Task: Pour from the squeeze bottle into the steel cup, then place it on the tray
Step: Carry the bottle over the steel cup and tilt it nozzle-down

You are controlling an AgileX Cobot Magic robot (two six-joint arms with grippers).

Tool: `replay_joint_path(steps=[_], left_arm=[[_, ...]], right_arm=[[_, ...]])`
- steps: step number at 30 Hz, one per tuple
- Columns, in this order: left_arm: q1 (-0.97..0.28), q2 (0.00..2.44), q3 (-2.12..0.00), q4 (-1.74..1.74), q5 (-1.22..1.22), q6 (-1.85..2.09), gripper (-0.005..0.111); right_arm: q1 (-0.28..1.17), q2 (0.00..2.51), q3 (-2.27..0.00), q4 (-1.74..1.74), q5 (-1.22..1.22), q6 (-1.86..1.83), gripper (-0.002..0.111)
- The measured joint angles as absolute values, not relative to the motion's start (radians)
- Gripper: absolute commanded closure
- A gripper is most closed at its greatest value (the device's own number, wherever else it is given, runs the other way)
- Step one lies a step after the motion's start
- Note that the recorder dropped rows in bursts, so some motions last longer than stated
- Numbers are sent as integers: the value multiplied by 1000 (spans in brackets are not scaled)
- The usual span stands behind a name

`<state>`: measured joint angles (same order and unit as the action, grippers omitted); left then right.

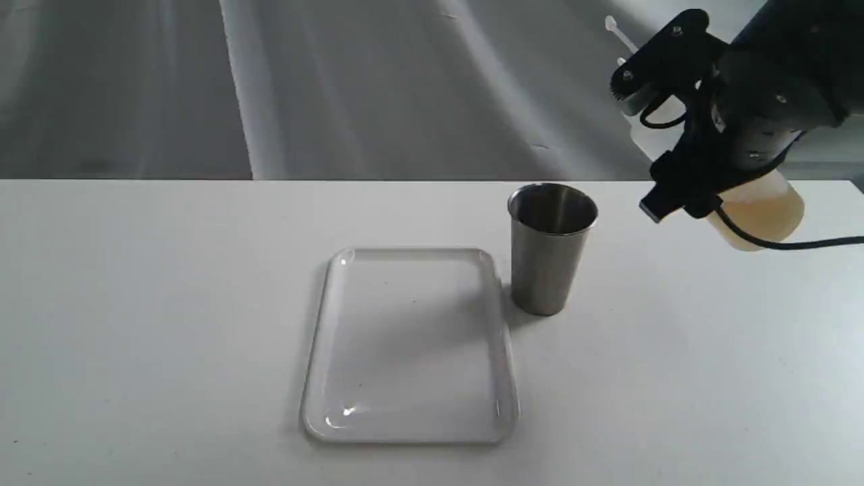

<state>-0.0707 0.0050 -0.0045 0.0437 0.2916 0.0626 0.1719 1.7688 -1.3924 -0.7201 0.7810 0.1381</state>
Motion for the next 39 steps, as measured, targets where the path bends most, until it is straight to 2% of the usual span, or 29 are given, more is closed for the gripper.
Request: replay_joint_path(steps=[11,39], left_arm=[[-71,5,-4,44,292,63,98],[-71,5,-4,44,292,63,98]], right_arm=[[206,1819,-1395,-863,787,134,64],[267,1976,-1447,-1142,1017,159,64]])
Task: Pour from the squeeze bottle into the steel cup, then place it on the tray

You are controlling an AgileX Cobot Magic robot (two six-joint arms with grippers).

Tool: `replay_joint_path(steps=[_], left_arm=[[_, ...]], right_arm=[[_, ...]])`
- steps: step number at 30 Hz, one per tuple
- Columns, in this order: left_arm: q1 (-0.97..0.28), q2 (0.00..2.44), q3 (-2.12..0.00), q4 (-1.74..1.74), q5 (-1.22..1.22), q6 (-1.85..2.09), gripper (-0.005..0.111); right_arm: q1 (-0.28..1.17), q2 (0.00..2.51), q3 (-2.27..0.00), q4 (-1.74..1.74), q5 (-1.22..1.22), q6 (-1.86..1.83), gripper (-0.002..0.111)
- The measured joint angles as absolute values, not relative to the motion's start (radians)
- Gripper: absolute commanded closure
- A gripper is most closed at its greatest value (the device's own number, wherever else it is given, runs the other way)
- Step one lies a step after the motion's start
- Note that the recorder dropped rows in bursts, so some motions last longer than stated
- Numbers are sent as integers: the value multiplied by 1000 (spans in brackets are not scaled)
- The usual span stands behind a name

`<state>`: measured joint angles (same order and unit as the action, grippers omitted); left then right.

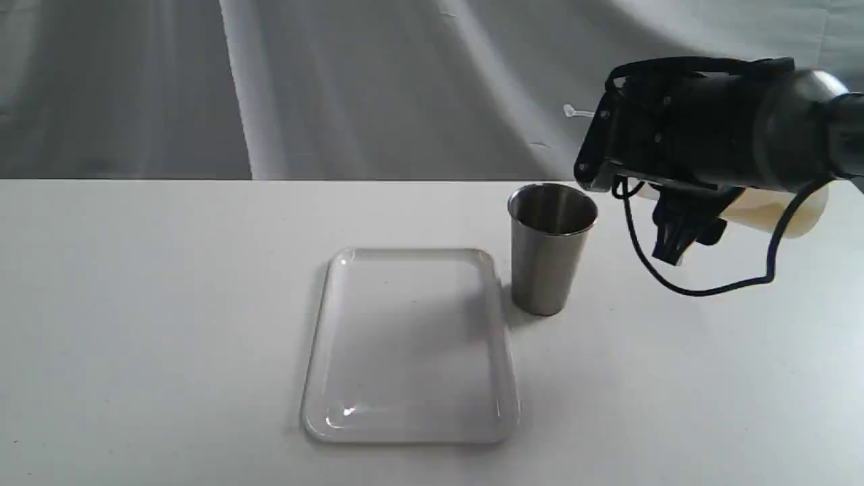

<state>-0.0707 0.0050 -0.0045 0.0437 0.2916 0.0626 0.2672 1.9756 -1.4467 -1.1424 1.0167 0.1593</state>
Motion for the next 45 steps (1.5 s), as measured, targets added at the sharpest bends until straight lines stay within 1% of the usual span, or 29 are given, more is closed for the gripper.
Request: replay_joint_path(steps=[16,30,45], left_arm=[[-71,5,-4,44,292,63,98],[-71,5,-4,44,292,63,98],[-71,5,-4,44,292,63,98]], right_arm=[[270,1976,-1447,-1157,1018,173,64],[297,2000,-1448,-1324,1039,180,64],[325,2032,-1448,-1423,1069,116,64]])
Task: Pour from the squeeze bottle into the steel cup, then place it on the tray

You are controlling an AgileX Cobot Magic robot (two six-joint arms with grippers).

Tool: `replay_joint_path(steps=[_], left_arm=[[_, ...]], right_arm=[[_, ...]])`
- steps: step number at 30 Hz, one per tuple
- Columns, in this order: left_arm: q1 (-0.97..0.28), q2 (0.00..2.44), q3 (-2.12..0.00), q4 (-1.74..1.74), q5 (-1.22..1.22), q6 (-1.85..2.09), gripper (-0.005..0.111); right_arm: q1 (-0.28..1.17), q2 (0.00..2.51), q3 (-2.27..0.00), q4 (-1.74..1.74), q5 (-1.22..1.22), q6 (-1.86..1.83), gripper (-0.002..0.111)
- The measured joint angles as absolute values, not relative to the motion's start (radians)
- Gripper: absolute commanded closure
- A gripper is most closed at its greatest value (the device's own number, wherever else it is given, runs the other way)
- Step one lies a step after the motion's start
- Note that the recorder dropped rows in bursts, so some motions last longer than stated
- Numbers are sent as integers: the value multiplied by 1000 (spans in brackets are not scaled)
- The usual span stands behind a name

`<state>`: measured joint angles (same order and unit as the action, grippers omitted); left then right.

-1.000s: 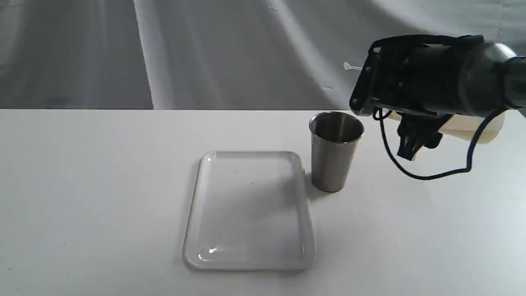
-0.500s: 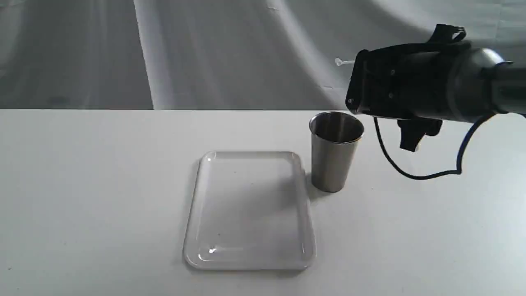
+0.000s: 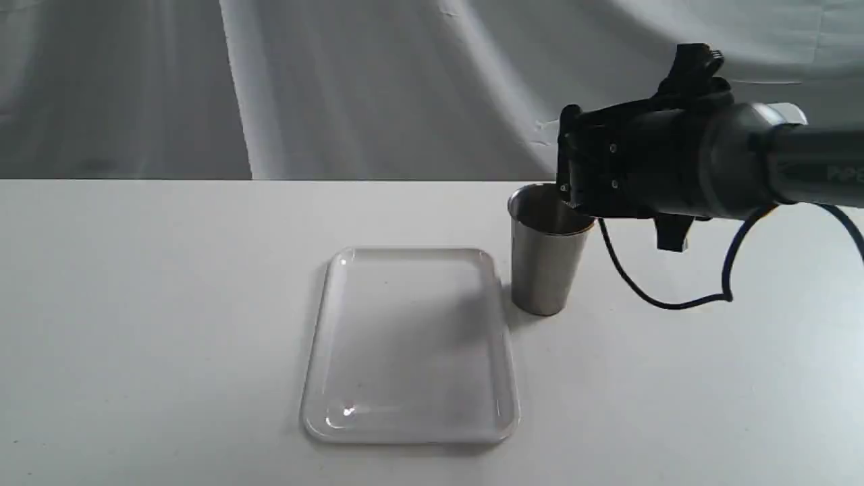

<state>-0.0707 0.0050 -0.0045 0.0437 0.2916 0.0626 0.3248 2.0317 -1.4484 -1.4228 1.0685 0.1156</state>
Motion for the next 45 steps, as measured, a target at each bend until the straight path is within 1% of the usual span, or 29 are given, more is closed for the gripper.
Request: replay_joint_path(steps=[45], left_arm=[[-71,5,-4,44,292,63,98]], right_arm=[[325,2032,-1448,-1579,1094,-200,64]])
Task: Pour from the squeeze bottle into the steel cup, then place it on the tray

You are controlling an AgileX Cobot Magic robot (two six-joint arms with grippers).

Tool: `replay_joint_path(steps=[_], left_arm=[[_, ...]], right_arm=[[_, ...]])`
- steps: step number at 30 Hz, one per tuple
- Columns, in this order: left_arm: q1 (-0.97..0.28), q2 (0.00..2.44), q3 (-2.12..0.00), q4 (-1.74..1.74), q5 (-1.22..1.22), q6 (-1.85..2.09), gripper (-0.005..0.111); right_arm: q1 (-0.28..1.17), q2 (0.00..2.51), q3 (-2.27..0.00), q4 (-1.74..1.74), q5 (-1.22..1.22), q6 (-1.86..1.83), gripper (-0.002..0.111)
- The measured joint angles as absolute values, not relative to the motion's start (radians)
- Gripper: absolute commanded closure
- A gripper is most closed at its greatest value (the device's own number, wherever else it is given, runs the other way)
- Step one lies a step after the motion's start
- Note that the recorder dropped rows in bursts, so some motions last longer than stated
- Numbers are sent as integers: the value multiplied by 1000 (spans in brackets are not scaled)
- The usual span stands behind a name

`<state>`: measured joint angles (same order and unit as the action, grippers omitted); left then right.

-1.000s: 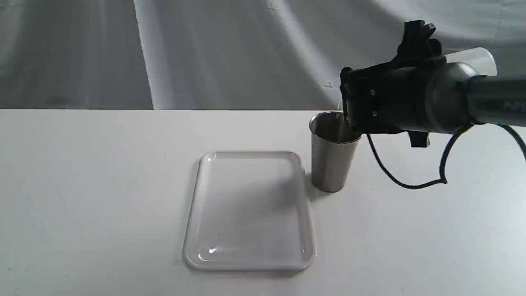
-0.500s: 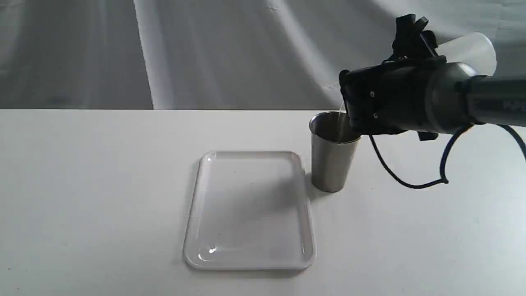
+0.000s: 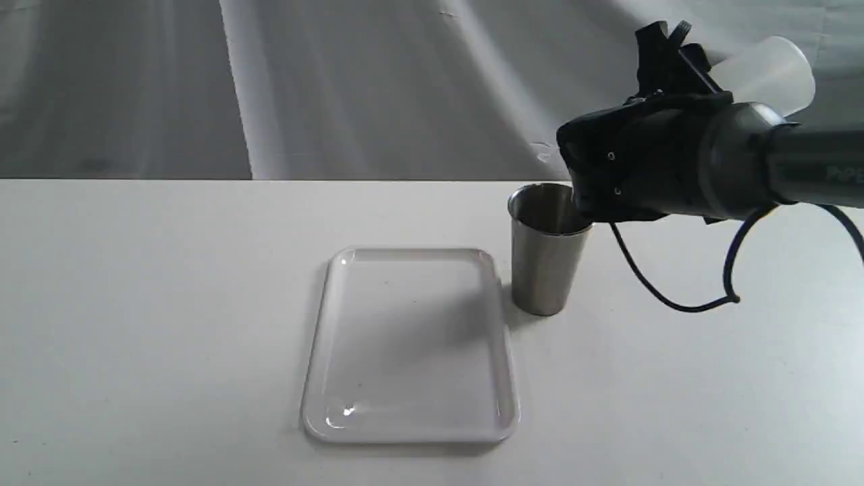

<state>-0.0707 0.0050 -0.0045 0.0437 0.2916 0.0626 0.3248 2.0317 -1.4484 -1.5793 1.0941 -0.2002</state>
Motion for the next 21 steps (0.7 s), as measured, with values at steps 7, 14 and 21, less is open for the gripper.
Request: replay_joint_path(steps=[7,14,21], left_arm=[[-71,5,-4,44,292,63,98],[-71,5,-4,44,292,63,98],[-71,5,-4,44,292,63,98]], right_arm=[[325,2032,-1448,-1579,1094,-226,64],[325,2032,-1448,-1579,1094,-230,64],[325,2032,-1448,-1579,1094,-230,64]])
